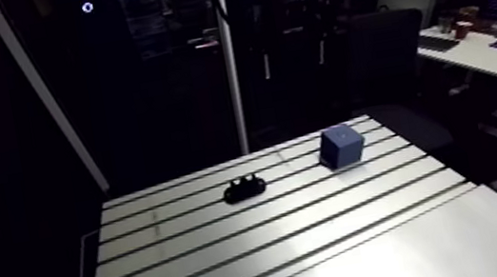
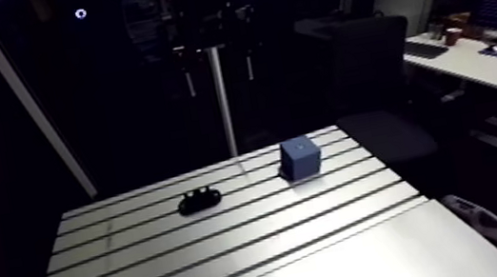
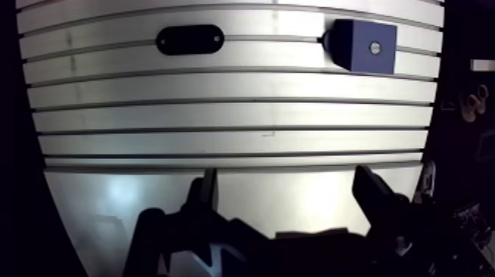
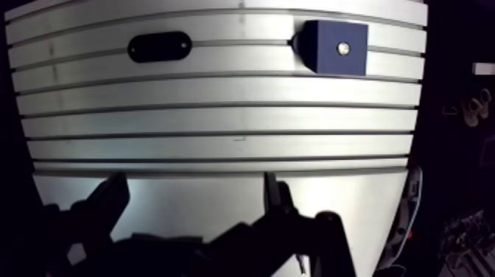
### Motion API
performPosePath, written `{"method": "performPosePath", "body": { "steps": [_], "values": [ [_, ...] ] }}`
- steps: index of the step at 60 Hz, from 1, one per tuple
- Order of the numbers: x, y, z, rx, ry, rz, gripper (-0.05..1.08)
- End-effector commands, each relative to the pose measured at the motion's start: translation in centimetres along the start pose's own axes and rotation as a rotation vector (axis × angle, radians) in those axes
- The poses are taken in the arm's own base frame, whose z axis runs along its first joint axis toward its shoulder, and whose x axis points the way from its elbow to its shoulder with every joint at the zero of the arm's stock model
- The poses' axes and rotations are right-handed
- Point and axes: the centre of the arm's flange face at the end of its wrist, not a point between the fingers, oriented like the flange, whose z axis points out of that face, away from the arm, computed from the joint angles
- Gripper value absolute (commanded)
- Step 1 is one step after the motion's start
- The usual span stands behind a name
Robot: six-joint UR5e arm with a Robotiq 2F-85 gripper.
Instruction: Pick up the M10 bolt and insert it into the hex recess until seated.
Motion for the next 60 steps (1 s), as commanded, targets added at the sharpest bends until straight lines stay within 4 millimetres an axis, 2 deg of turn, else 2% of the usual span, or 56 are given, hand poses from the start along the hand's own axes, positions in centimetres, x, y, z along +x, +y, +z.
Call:
{"method": "performPosePath", "body": {
  "steps": [1, 16, 24, 60],
  "values": [
    [-1.7, -10.4, -1.8, -0.013, 0.017, -0.065, 0.0],
    [-2.4, -10.1, -3.6, -0.018, 0.038, -0.06, 0.0],
    [-3.4, -10.2, -4.6, -0.017, 0.052, -0.059, 0.0],
    [-3.2, -10.1, -4.4, -0.014, 0.042, -0.057, 0.0]
  ]
}}
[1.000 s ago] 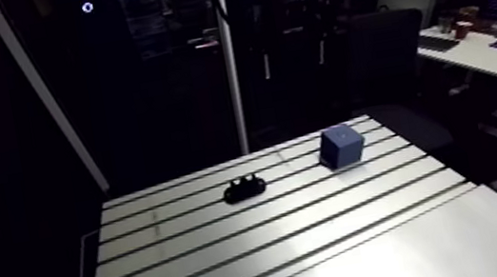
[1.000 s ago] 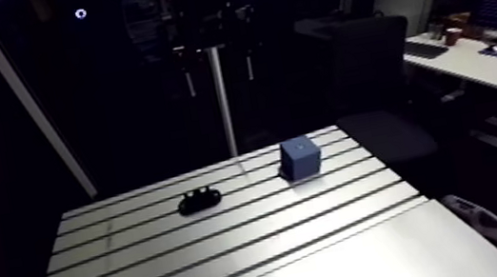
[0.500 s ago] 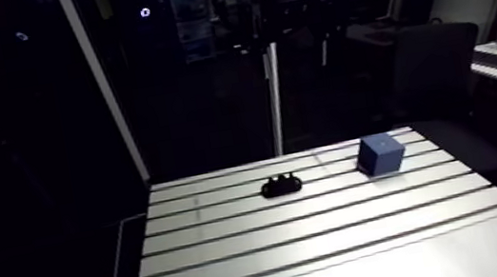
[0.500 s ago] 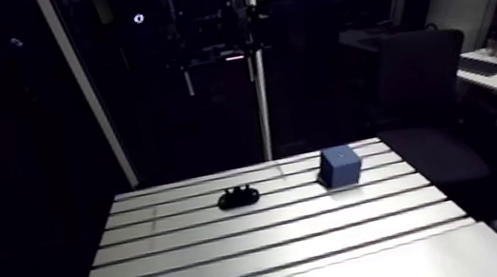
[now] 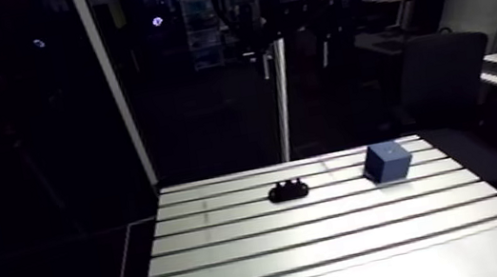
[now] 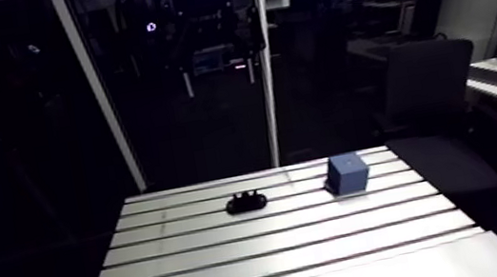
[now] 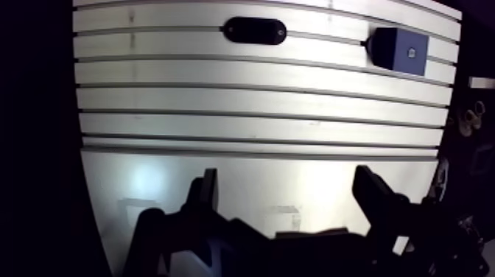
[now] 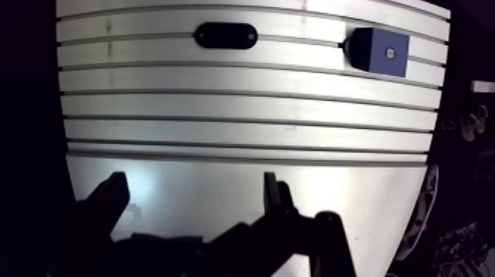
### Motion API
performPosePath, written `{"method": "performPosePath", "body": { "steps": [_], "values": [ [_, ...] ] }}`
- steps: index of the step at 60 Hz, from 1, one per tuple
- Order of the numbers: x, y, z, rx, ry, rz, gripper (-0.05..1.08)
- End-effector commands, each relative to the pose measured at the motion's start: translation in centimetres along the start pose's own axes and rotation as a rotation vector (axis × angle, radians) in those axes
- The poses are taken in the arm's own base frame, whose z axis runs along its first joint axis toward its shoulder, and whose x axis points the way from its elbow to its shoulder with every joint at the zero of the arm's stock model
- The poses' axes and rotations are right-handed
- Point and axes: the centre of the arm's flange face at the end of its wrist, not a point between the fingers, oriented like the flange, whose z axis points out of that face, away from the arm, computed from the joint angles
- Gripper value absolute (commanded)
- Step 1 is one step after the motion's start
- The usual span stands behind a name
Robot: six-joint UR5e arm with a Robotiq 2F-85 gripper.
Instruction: Pick up the M10 bolt and insert it into the hex recess until seated.
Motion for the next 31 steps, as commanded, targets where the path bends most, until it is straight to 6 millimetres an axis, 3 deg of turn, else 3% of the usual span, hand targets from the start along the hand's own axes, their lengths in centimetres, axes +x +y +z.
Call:
{"method": "performPosePath", "body": {
  "steps": [1, 31],
  "values": [
    [0.06, -0.01, -0.02, 0.001, 0.001, 0.0, 0.0],
    [0.0, -0.5, 0.64, 0.016, -0.009, -0.002, 0.0]
  ]
}}
